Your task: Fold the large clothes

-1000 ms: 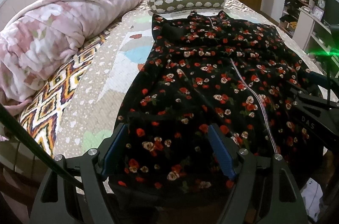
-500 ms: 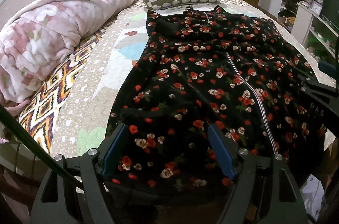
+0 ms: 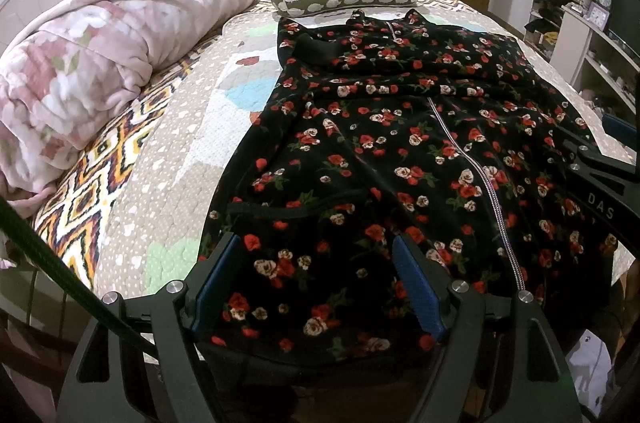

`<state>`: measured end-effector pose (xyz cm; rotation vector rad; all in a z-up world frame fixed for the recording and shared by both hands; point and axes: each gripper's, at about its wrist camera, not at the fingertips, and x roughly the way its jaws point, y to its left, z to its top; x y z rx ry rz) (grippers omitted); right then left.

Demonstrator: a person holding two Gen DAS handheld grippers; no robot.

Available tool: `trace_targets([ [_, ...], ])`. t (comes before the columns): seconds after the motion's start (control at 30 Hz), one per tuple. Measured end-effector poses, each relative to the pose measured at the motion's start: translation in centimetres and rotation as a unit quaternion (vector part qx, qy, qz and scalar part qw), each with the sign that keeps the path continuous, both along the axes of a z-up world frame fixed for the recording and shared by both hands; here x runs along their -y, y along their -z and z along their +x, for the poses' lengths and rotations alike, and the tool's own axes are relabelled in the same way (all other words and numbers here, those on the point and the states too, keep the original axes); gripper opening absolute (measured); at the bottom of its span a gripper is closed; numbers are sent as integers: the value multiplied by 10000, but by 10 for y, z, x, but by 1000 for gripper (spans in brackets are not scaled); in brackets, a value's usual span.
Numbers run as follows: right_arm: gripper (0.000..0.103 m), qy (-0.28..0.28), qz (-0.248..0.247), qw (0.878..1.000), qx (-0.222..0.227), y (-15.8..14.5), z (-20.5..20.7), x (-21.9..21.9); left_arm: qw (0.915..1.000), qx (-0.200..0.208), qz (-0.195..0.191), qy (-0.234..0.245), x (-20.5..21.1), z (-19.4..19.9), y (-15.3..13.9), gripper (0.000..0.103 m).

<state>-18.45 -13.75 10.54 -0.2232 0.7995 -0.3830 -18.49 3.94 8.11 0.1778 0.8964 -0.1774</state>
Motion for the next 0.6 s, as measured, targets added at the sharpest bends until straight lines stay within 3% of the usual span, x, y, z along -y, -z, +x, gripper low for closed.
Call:
trace_targets([
  [0.17,74,-34,13,10000,-31,2,0,1,10000,-46,-44,9,-2,2,2,76],
  [0.33,74,90,300,9995,-103,7,-2,37,9982,-160,-490,-293,-39,17,5,76],
  [0.47,74,474,1108,9925,-224,22,-20,100,9929,-94,-902,-775,-90,35,13,76],
  [0.6,68,774,2223,9709,-432,53,-45,156,9827,-502,-1583,-822,-123,56,34,76],
])
